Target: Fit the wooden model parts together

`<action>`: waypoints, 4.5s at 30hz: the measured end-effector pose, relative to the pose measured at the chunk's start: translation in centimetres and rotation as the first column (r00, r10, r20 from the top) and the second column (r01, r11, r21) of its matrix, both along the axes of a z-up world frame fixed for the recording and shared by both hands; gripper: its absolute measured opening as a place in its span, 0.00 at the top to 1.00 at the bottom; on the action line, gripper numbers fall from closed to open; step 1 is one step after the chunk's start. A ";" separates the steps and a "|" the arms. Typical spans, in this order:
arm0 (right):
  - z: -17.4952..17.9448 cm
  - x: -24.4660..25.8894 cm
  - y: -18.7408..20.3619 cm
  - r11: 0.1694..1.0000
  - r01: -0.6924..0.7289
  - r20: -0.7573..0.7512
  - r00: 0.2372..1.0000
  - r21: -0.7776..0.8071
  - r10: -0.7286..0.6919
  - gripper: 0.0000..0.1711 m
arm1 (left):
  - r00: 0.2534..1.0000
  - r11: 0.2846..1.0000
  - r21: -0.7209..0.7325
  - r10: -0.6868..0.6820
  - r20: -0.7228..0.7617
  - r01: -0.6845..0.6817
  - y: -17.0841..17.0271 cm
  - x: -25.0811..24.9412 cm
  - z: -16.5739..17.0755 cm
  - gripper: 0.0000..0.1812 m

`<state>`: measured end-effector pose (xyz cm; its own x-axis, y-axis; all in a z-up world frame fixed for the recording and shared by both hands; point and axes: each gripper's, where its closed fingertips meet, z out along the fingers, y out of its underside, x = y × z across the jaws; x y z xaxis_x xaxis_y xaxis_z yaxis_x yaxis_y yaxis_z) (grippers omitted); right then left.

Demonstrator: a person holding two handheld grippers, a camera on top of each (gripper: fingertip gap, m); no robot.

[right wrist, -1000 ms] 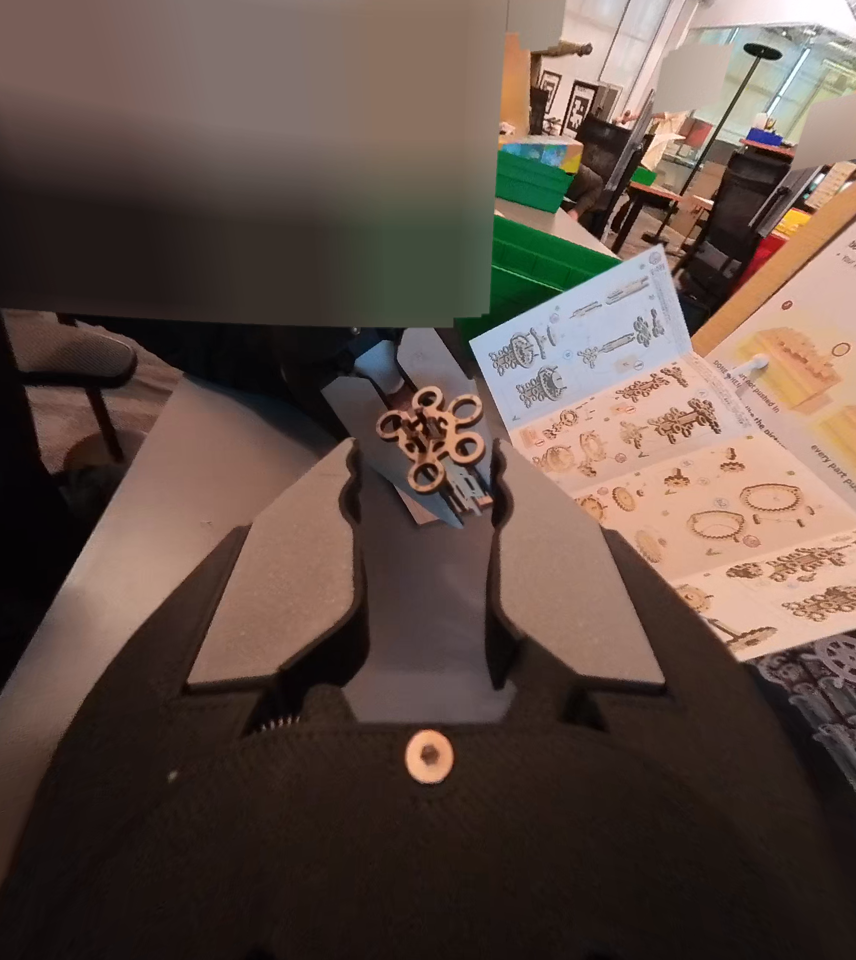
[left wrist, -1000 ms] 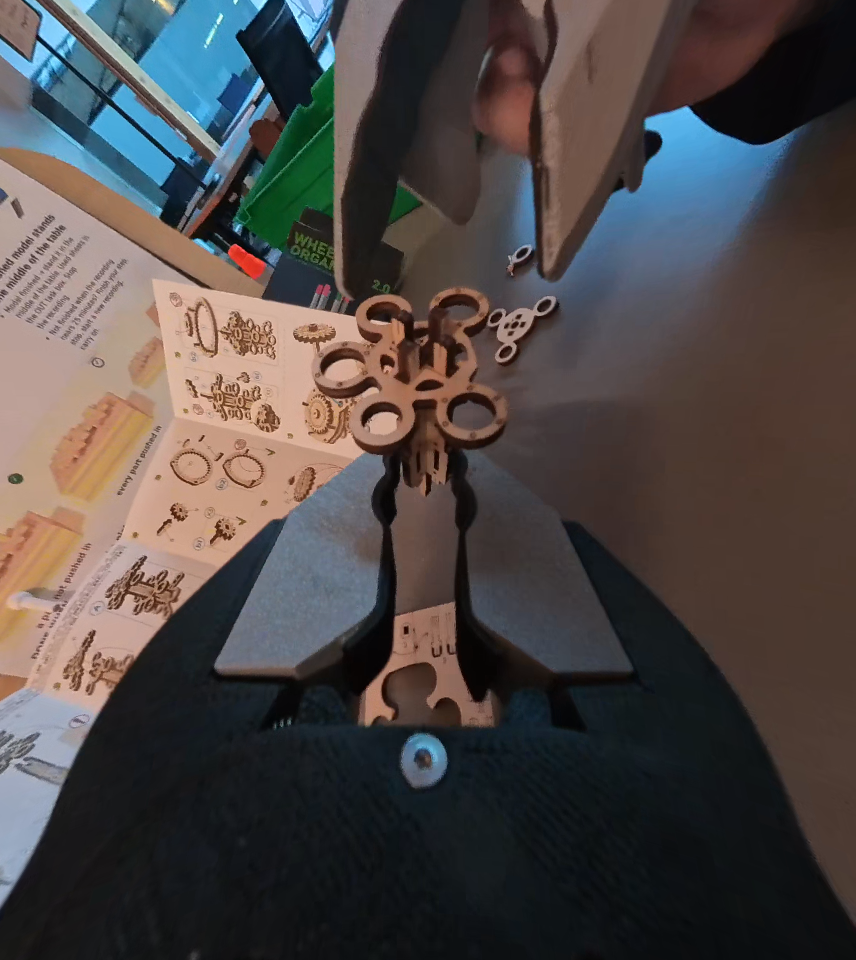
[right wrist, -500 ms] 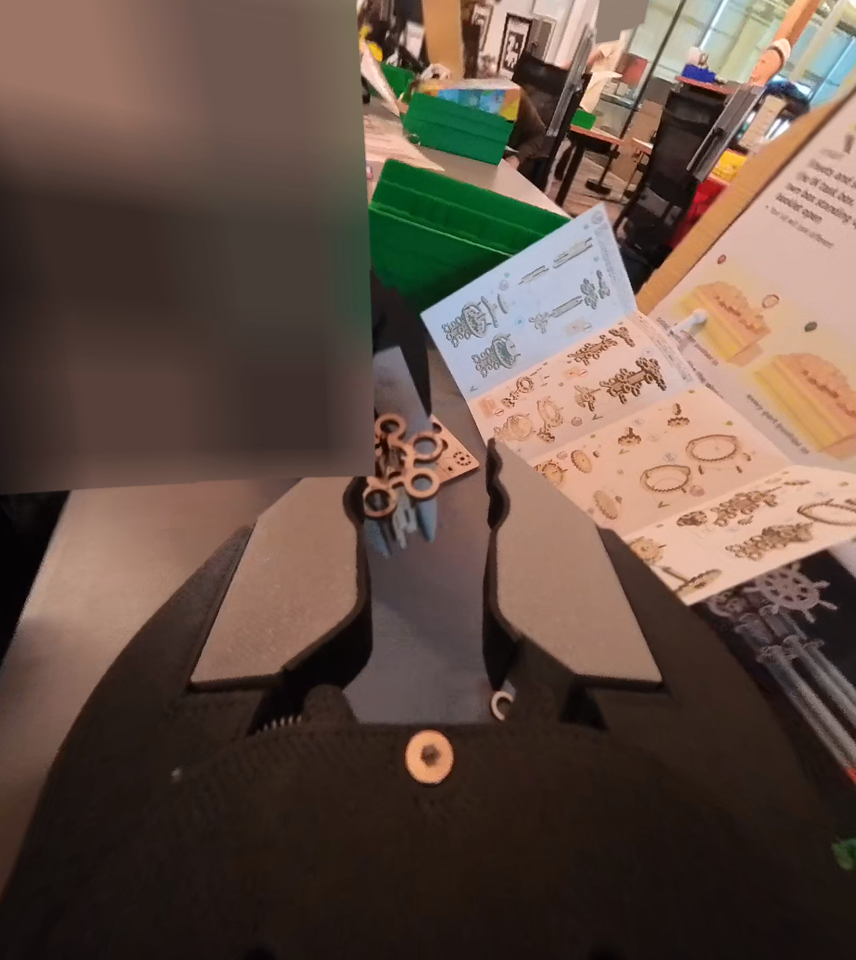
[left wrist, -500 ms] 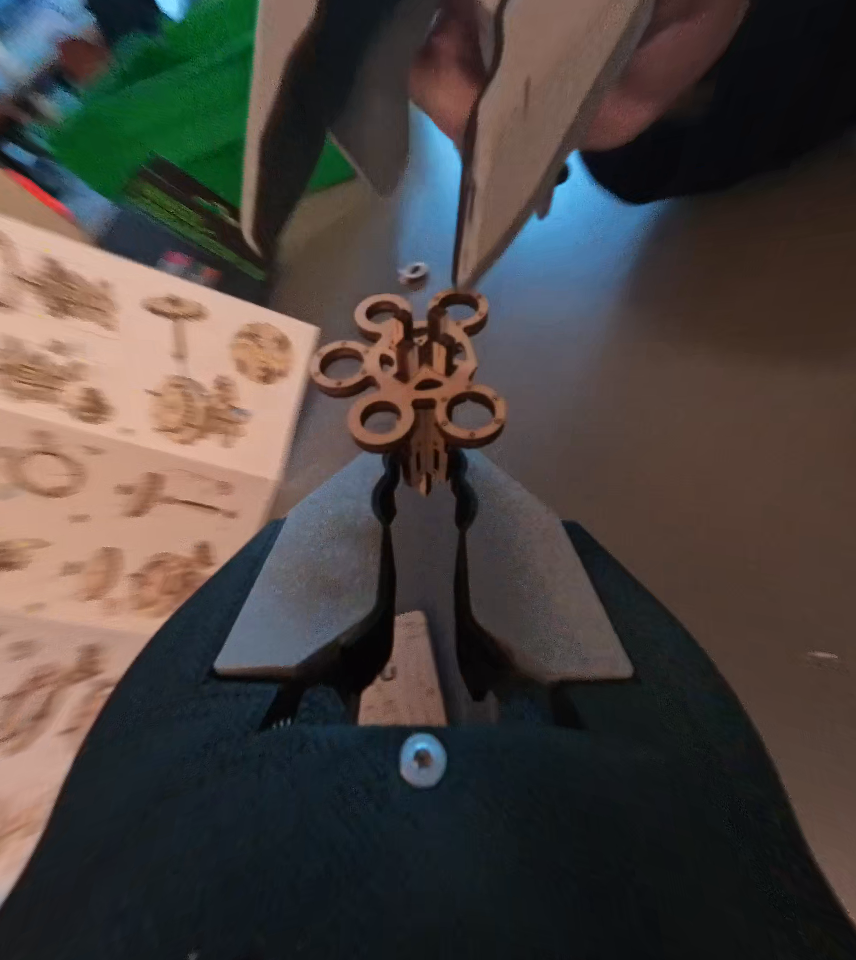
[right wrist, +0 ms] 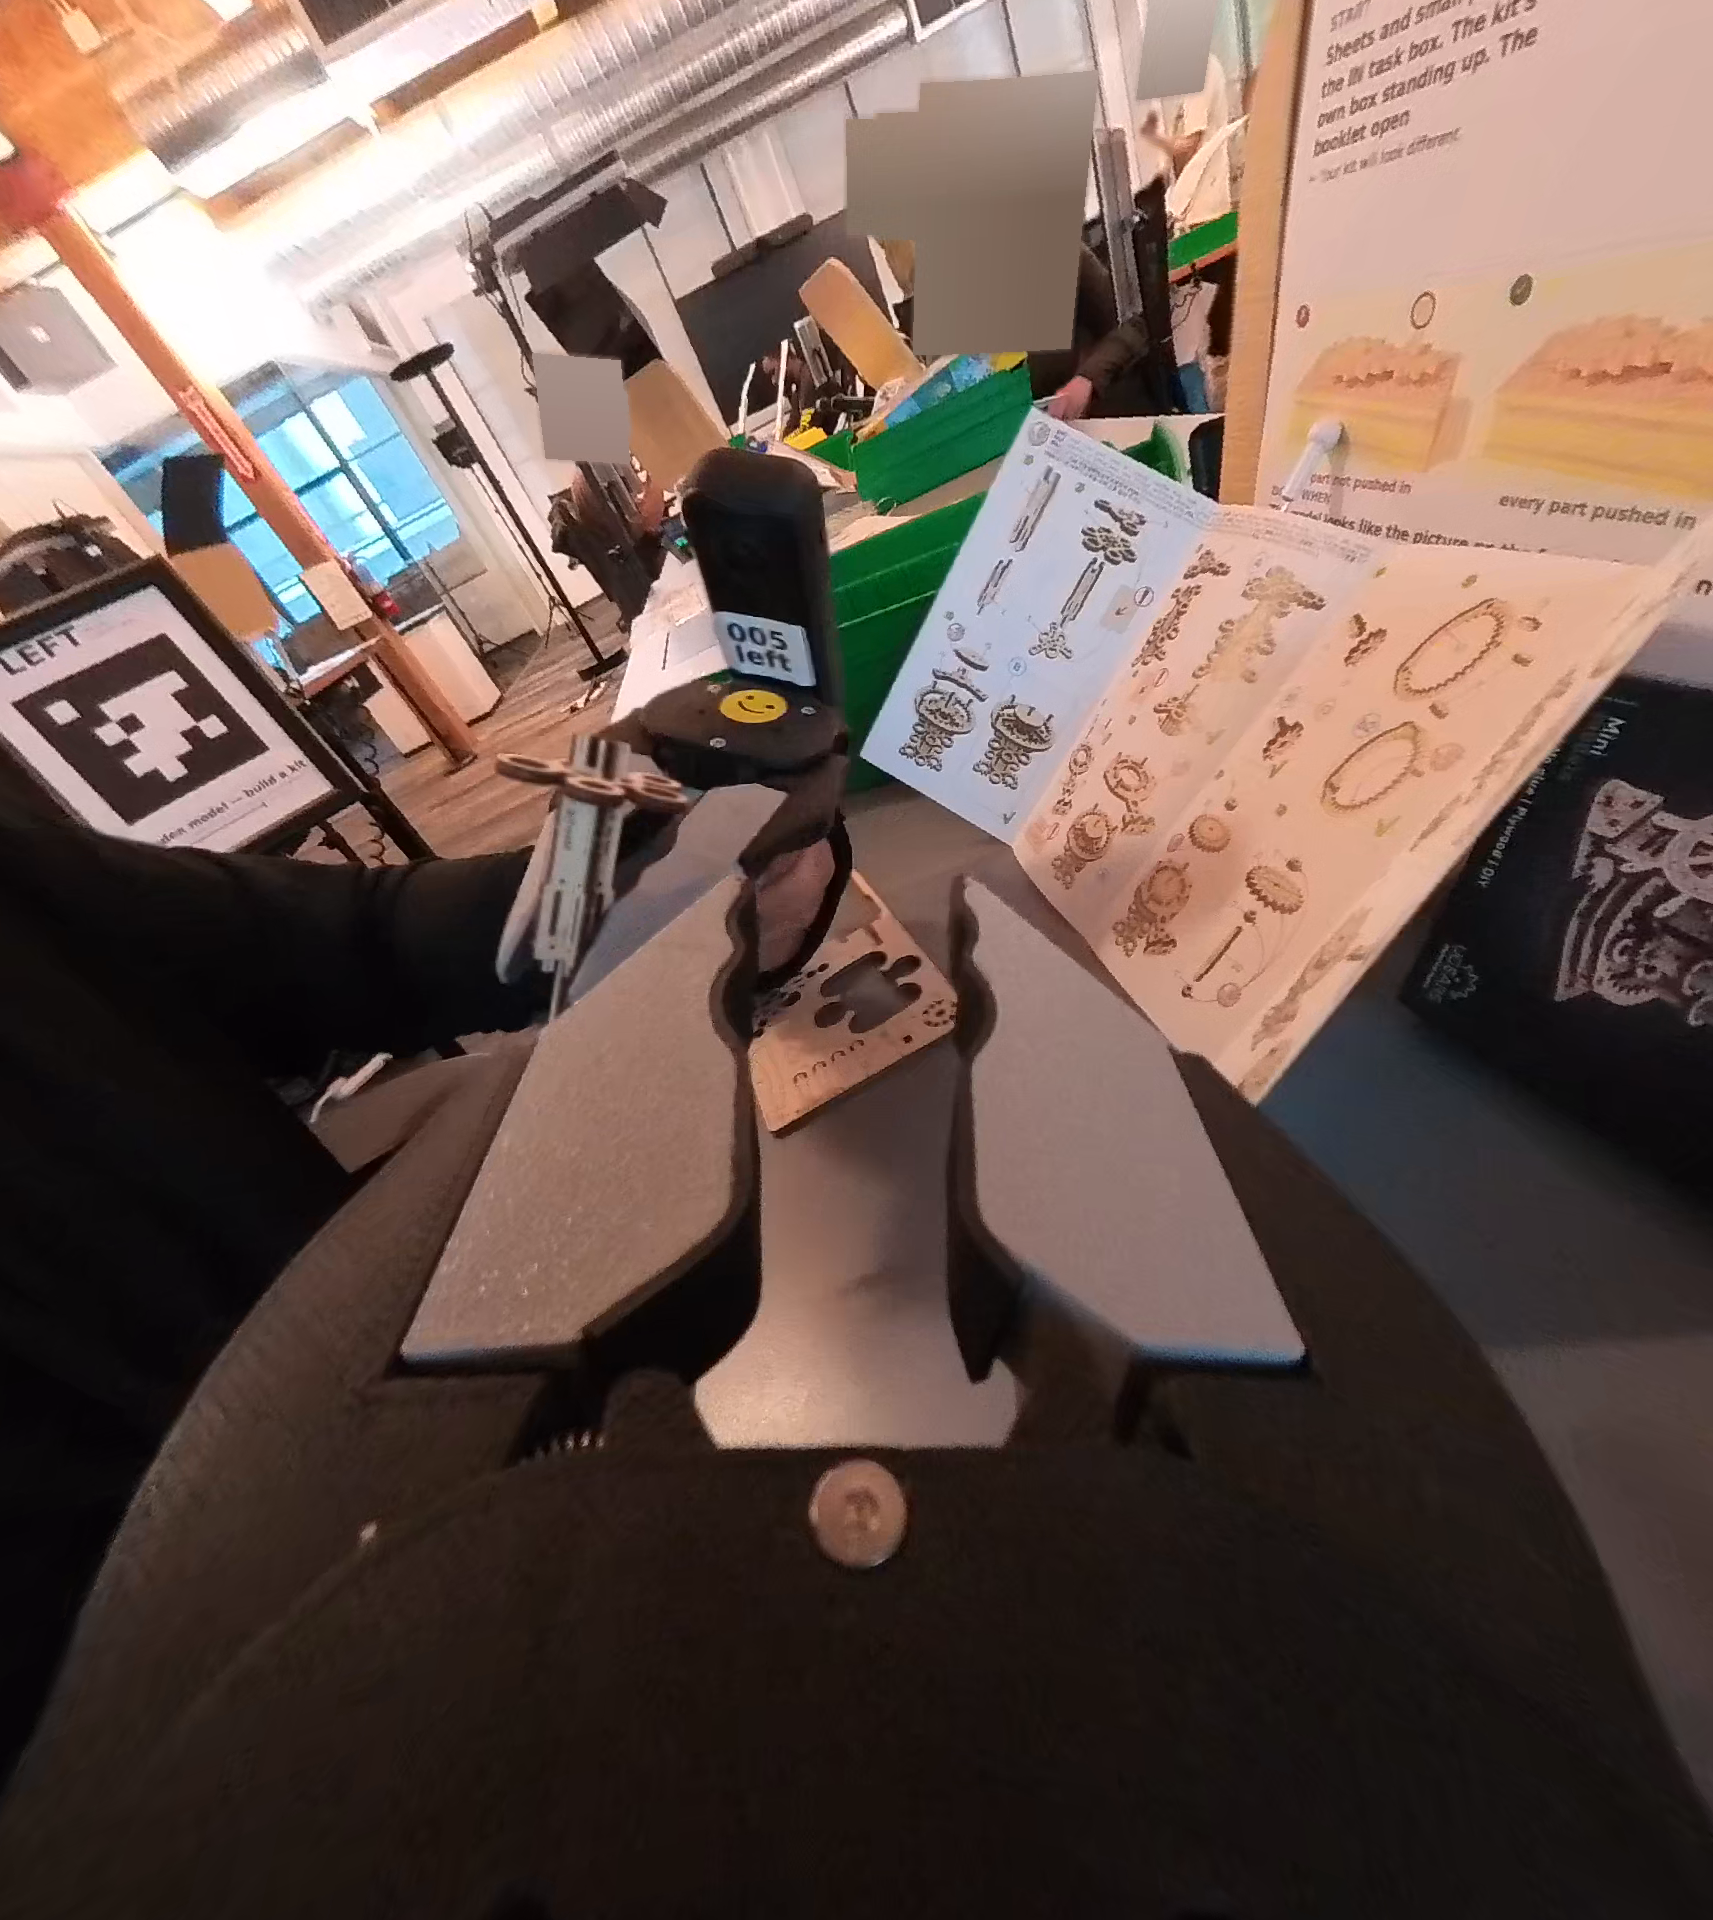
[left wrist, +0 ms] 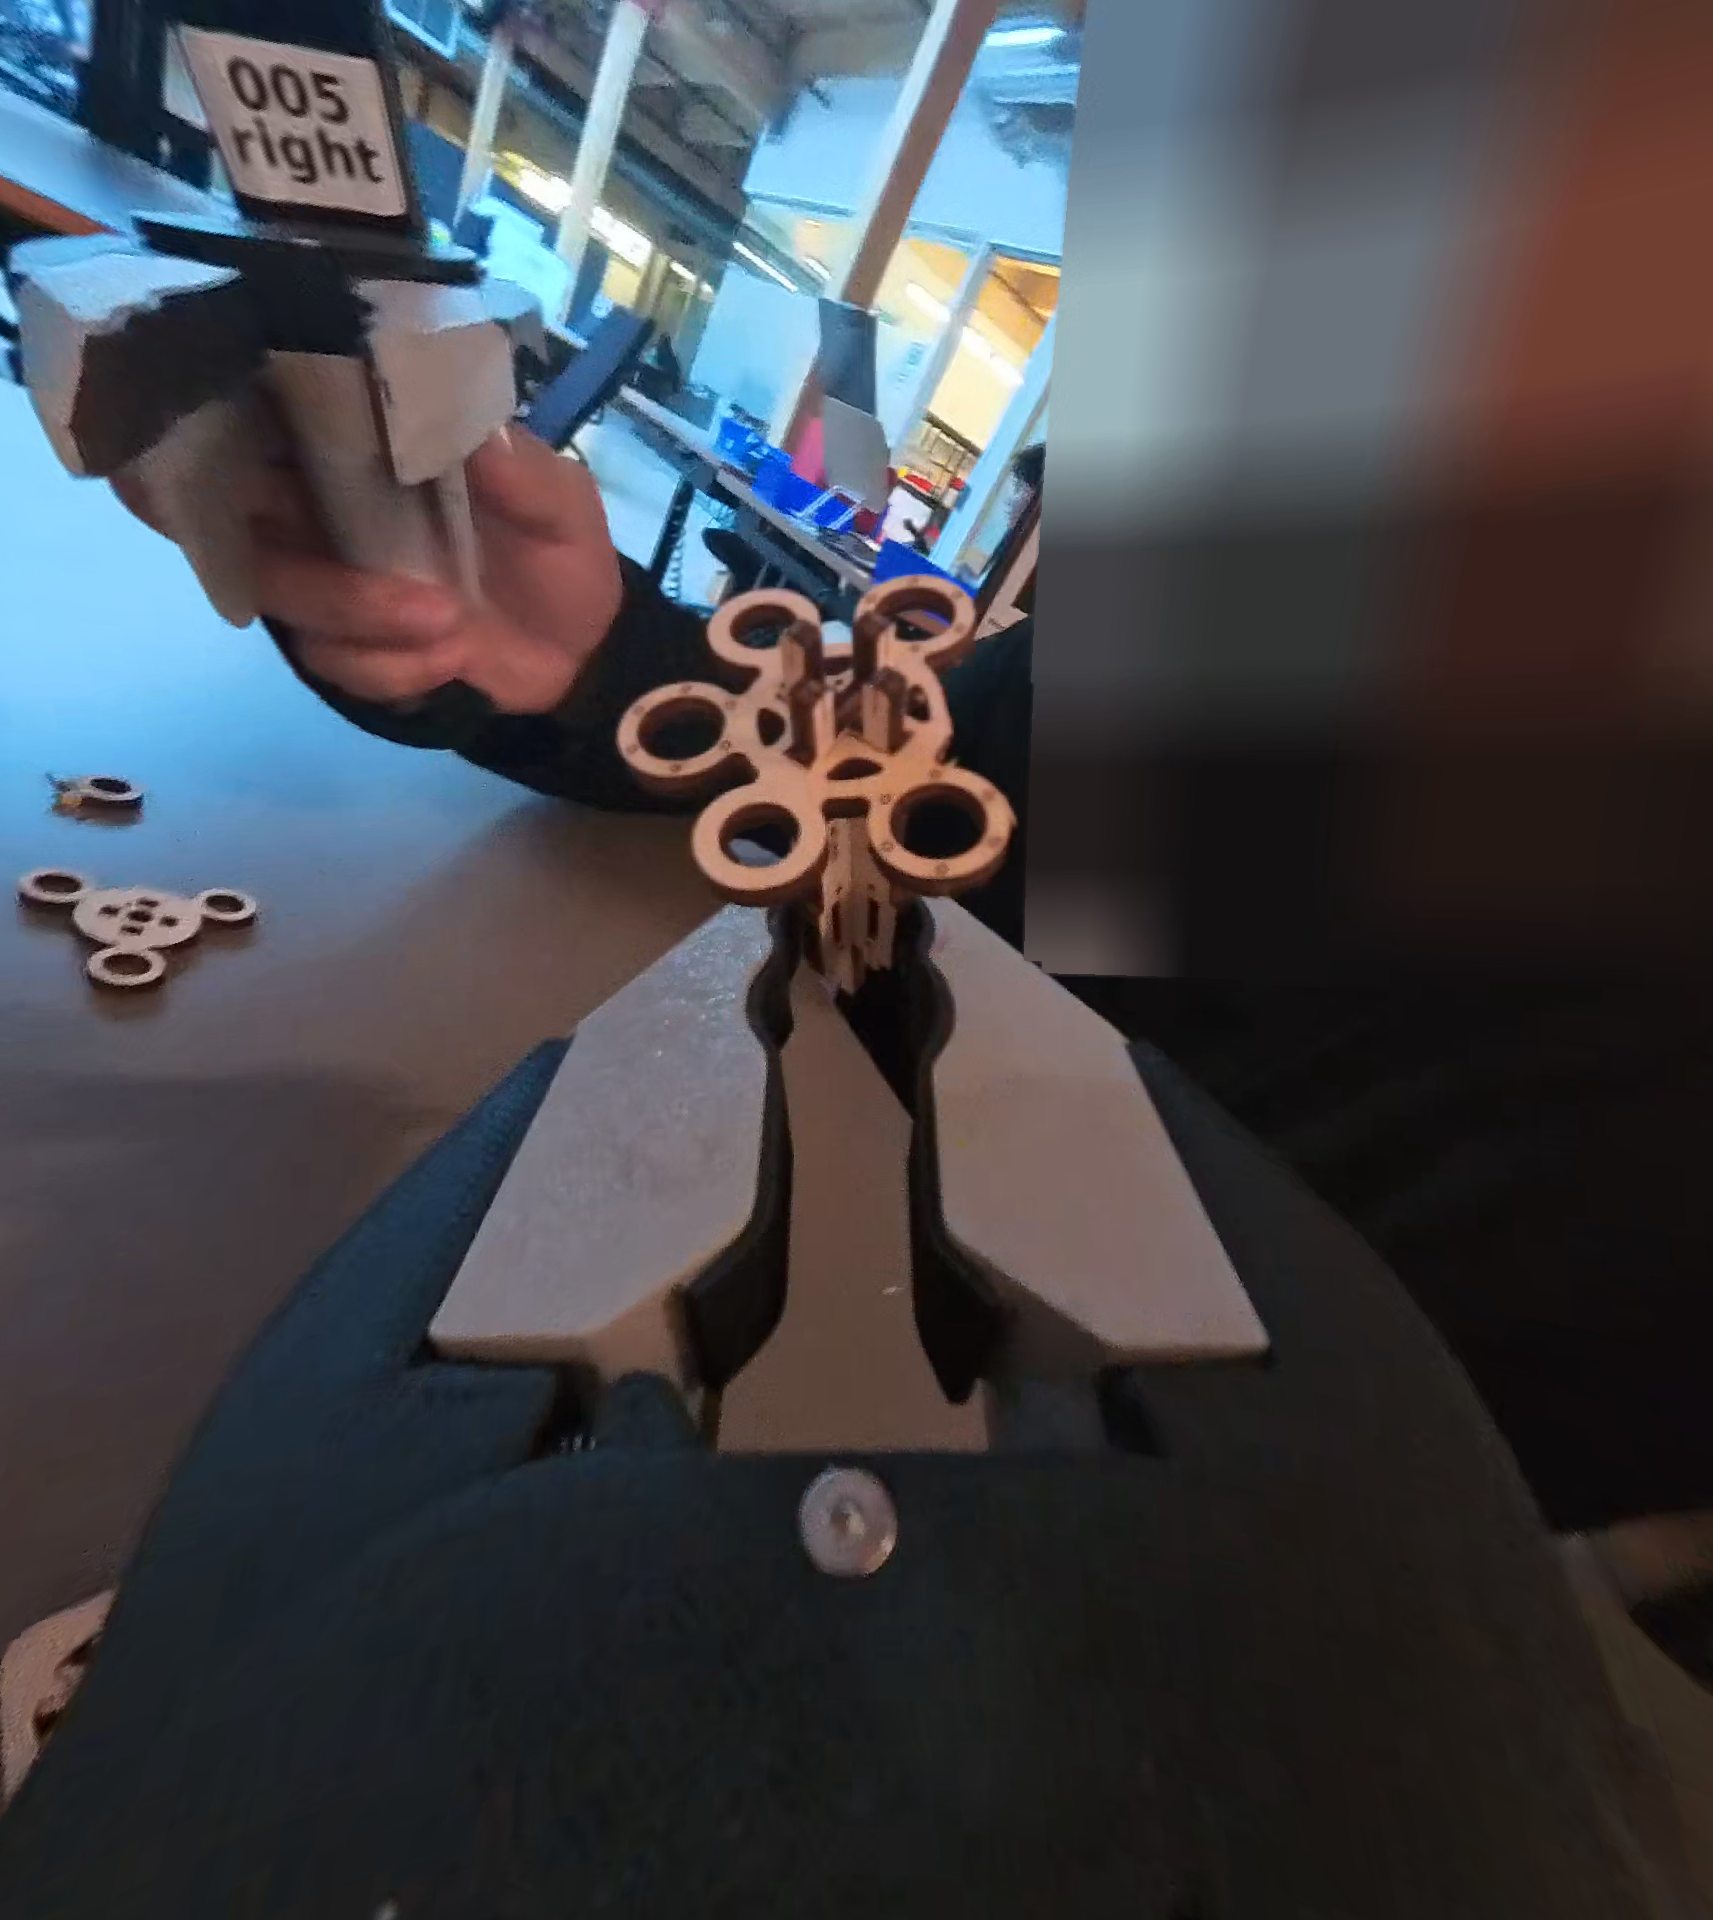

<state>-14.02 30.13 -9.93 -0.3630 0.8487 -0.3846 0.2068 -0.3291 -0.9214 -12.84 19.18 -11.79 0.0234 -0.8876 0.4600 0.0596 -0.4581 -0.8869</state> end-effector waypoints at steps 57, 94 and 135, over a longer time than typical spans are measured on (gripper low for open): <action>-1.0 1.5 -9.0 0.906 -0.337 0.038 0.940 0.255 0.339 0.80 | 0.890 0.988 0.151 0.103 -0.445 -0.039 0.7 2.3 -6.4 0.91; -5.7 0.2 -7.4 0.797 -0.245 0.222 0.964 0.552 0.143 0.82 | 0.365 0.708 0.695 0.685 -0.630 -0.128 6.7 -2.2 -10.0 0.91; -6.4 -1.5 -4.2 0.783 -0.333 0.722 0.661 0.525 -0.204 0.93 | 0.386 0.771 0.493 0.632 -0.672 -0.404 8.1 -2.8 -10.3 0.91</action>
<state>-15.52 25.90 -16.29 -0.2635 0.9646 0.0105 0.8661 0.2413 -0.4378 -15.63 27.30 -22.13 0.7490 -0.6319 -0.1990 -0.5276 -0.3872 -0.7561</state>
